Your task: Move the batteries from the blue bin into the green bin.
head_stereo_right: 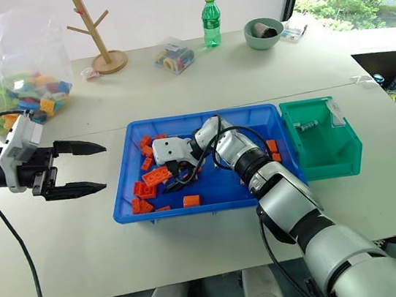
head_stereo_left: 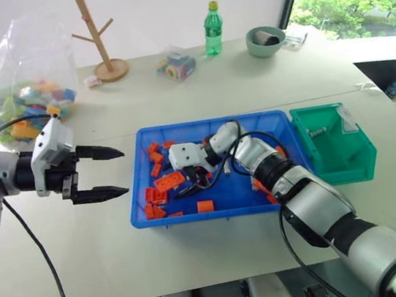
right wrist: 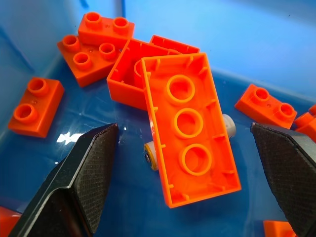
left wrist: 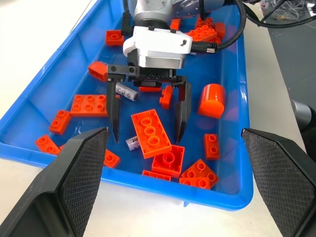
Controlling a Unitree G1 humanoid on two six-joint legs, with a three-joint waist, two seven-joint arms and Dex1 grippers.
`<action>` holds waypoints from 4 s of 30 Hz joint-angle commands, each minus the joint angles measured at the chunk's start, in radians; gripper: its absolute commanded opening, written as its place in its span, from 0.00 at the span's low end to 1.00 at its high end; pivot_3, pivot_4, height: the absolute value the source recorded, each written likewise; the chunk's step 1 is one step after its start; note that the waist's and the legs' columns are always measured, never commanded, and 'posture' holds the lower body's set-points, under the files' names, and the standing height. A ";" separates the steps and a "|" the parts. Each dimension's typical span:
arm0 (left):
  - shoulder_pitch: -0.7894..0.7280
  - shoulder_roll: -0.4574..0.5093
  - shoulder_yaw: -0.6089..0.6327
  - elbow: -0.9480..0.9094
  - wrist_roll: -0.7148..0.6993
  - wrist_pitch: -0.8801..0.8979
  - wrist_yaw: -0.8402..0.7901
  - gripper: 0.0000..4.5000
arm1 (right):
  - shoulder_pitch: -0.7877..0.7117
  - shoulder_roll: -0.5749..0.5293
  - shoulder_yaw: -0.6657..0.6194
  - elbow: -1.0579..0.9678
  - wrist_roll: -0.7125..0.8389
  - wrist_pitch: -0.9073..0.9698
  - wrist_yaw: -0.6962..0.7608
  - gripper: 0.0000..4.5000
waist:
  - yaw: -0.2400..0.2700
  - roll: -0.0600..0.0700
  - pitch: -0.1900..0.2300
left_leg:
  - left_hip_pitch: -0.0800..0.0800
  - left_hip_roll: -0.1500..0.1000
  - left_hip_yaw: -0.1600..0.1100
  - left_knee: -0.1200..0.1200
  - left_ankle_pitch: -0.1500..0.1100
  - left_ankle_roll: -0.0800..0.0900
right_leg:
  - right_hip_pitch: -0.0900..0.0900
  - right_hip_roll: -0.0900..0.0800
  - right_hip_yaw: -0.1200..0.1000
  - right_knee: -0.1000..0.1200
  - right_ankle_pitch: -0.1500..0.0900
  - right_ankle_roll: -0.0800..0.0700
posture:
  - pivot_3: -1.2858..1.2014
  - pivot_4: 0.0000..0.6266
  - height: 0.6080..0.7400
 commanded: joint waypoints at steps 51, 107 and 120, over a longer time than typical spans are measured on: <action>-0.067 0.006 -0.031 0.028 0.004 -0.012 -0.026 1.00 | 0.354 -0.056 -0.049 -1.137 0.097 1.245 -0.423 0.86 | 0.003 0.000 0.000 | 0.000 0.000 0.000 -0.001 0.000 0.000 | -0.001 -0.002 0.000 0.001 0.000 0.000 | 0.52 0.24 0.90; -0.137 -0.050 -0.054 0.053 -0.009 -0.017 -0.062 1.00 | 0.330 -0.624 -0.458 -1.290 0.423 1.385 -0.434 0.02 | 0.025 -0.001 0.000 | 0.000 0.000 0.000 -0.001 -0.001 0.002 | 0.002 -0.003 -0.002 -0.004 0.000 0.000 | 0.52 0.24 0.90; -0.192 -0.092 -0.076 0.117 0.018 -0.050 -0.060 1.00 | 0.725 -0.961 -0.765 -1.099 0.397 1.134 -0.420 0.45 | 0.024 -0.001 0.000 | 0.000 0.001 0.004 -0.001 -0.003 0.005 | 0.004 -0.002 0.000 -0.008 0.000 0.000 | 0.52 0.24 0.90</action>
